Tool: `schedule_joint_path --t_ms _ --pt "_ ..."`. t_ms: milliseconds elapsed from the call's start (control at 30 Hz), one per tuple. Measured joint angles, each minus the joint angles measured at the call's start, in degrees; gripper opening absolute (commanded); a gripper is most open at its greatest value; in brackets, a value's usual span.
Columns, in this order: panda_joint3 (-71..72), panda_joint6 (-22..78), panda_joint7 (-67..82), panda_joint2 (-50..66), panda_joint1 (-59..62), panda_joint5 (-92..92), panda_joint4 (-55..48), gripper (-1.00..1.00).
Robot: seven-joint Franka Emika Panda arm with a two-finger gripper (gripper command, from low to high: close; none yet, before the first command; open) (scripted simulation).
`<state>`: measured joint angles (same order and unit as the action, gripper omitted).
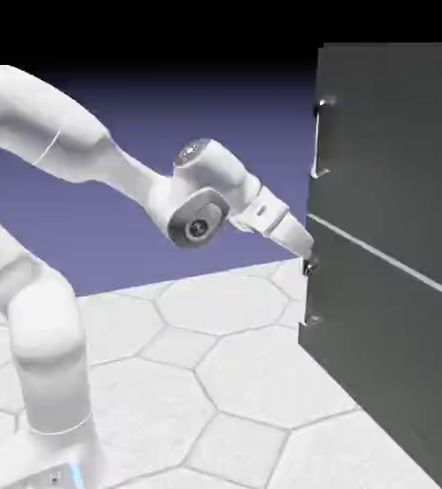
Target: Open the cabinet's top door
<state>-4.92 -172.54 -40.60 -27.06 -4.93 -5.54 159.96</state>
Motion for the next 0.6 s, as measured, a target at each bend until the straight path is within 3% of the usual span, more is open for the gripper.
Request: schedule_joint_path --t_ms 600 --pt "-32.82 9.8 12.36 37.38 -28.33 -36.95 -6.94 0.0"
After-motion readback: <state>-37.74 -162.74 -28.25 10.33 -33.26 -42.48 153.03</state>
